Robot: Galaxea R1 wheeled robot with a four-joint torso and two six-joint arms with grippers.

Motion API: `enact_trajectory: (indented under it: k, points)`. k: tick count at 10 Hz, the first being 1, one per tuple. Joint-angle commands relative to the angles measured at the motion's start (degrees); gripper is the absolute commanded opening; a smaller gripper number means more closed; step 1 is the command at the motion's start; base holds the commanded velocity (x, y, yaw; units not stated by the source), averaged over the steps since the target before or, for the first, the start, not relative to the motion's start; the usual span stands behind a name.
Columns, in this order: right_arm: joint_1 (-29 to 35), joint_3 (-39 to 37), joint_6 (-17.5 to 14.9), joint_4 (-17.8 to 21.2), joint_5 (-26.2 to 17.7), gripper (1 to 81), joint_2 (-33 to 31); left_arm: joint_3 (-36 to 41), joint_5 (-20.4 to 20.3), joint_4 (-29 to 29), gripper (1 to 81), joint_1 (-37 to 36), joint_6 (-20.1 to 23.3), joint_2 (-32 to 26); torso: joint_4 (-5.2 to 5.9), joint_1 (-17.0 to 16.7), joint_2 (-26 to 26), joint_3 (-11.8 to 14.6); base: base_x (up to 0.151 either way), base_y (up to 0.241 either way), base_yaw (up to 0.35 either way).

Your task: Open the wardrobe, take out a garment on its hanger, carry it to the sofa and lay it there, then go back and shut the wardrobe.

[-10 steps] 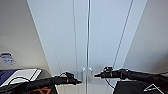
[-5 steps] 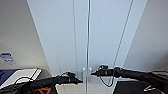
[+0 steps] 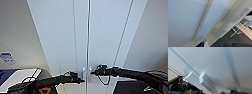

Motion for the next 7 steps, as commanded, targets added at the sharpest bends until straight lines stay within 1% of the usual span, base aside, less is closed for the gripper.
enact_trajectory:
  k: [1, 5, 7]
  points:
    - [10.9, 0.5, 0.0, -0.3, 0.0, 81.1, 2.0, -1.2, 0.9, -0.2, 81.1, -10.9, 0.2, 2.3, 0.00, 0.0, 0.0, 0.0, 0.000, 0.000, 0.000]
    - [11.0, 0.7, 0.1, -0.1, 0.0, 81.1, 4.6, -5.1, 0.8, 0.1, 81.1, -11.2, 0.2, 7.2, 0.00, 0.0, 0.0, 0.0, 0.000, 0.000, 0.000]
    - [10.4, 1.2, 0.1, -0.2, 0.0, 81.1, 4.5, -9.3, 0.6, 1.7, 81.1, -11.2, 0.2, 11.0, 0.00, 0.0, 0.0, 0.0, 0.000, 0.000, 0.000]
